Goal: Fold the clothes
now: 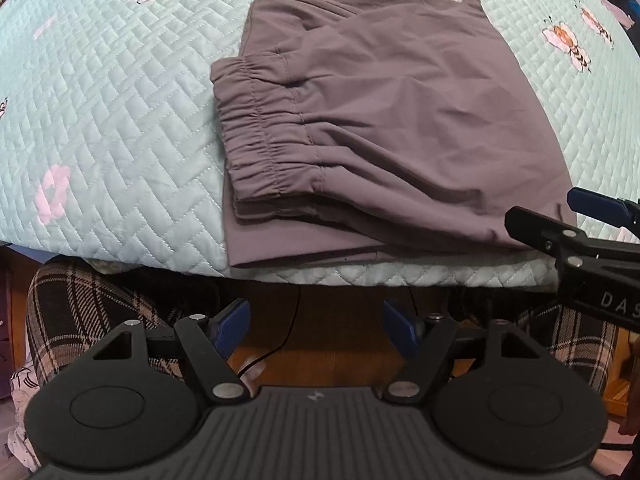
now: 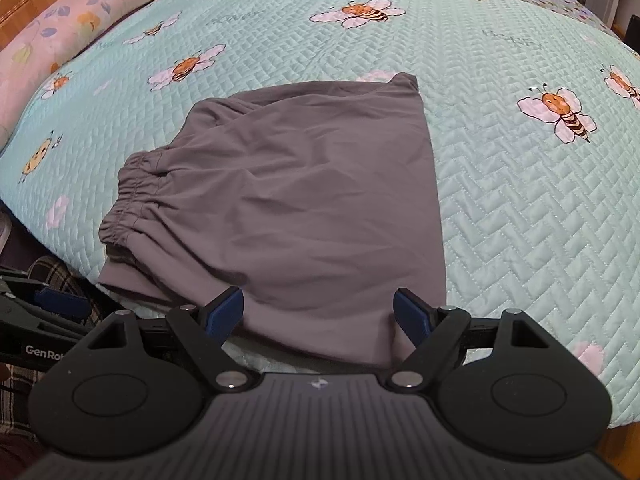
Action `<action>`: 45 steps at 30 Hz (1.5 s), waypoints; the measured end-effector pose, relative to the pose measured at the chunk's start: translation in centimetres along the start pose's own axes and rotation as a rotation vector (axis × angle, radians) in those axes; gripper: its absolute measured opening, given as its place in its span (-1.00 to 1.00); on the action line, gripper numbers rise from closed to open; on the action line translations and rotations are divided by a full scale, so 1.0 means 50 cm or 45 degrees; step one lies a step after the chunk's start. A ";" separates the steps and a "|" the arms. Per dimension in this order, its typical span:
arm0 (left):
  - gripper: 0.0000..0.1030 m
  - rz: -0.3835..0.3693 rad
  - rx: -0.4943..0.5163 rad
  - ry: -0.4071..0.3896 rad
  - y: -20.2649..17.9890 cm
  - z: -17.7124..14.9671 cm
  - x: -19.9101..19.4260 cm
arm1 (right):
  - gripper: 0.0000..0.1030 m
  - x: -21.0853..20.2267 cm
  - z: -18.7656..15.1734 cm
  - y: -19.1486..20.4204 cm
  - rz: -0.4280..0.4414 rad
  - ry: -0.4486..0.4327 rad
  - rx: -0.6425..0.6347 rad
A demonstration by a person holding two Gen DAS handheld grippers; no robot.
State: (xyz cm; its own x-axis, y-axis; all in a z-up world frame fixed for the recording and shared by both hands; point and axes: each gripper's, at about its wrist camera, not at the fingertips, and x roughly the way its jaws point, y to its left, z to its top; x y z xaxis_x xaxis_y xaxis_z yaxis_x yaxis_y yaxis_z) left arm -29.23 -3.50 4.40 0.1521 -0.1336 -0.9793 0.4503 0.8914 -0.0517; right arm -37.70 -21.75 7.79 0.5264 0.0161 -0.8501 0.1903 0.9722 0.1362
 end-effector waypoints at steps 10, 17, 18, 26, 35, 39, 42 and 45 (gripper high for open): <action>0.46 -0.131 -0.091 -0.023 0.001 0.005 -0.013 | 0.59 -0.012 -0.008 -0.034 0.049 -0.029 0.073; 0.46 -0.530 -0.454 -0.166 0.043 -0.014 -0.002 | 0.59 -0.046 -0.022 -0.124 0.258 -0.189 0.295; 0.46 -0.537 -0.475 -0.170 0.040 -0.017 0.004 | 0.59 -0.050 -0.025 -0.140 0.286 -0.225 0.337; 0.46 -0.575 -0.646 -0.248 0.032 -0.024 0.048 | 0.59 -0.040 -0.055 -0.235 0.358 -0.317 0.516; 0.46 -0.617 -0.742 -0.308 0.041 -0.029 0.095 | 0.59 0.006 -0.092 -0.317 0.472 -0.313 0.708; 0.48 -0.662 -0.818 -0.340 0.046 -0.044 0.104 | 0.59 0.020 -0.110 -0.331 0.551 -0.318 0.747; 0.50 -0.721 -0.854 -0.349 0.045 -0.046 0.111 | 0.59 0.034 -0.116 -0.339 0.649 -0.328 0.784; 0.49 -0.759 -0.875 -0.385 0.045 -0.045 0.108 | 0.59 0.051 -0.123 -0.348 0.770 -0.328 0.832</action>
State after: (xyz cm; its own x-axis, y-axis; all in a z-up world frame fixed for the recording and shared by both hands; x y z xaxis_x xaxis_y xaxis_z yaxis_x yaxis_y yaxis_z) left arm -29.38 -1.25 -1.43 0.3285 -0.6678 -0.6680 -0.0728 0.6872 -0.7228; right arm -44.74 -37.18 0.12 0.8414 0.3495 -0.4122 0.2115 0.4889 0.8463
